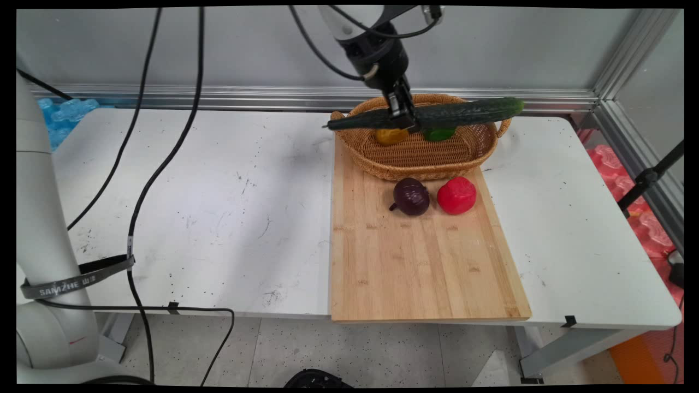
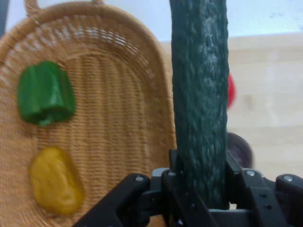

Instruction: Place the picked object in the vegetable basket

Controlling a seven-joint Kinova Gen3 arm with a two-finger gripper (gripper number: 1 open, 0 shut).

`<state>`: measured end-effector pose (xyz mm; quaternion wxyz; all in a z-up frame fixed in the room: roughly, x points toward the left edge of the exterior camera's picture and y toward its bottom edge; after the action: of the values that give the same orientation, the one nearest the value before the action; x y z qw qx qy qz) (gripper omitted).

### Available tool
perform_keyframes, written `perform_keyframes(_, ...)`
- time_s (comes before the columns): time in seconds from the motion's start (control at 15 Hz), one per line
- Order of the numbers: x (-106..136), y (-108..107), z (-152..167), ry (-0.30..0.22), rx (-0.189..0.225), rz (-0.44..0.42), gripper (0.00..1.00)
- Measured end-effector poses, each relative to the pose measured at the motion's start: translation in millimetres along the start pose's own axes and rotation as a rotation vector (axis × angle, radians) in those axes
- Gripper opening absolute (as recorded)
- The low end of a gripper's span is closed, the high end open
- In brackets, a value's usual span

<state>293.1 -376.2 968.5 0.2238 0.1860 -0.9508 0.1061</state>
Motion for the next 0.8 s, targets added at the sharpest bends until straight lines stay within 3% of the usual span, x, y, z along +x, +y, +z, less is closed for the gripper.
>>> perform_keyframes(0.27, 10.8, -23.9, 28.8, 0.01, 0.025, 0.023, 0.0)
perform_keyframes(0.8, 15.1, -52.2, 101.7, 0.009, 0.027, 0.038, 0.0)
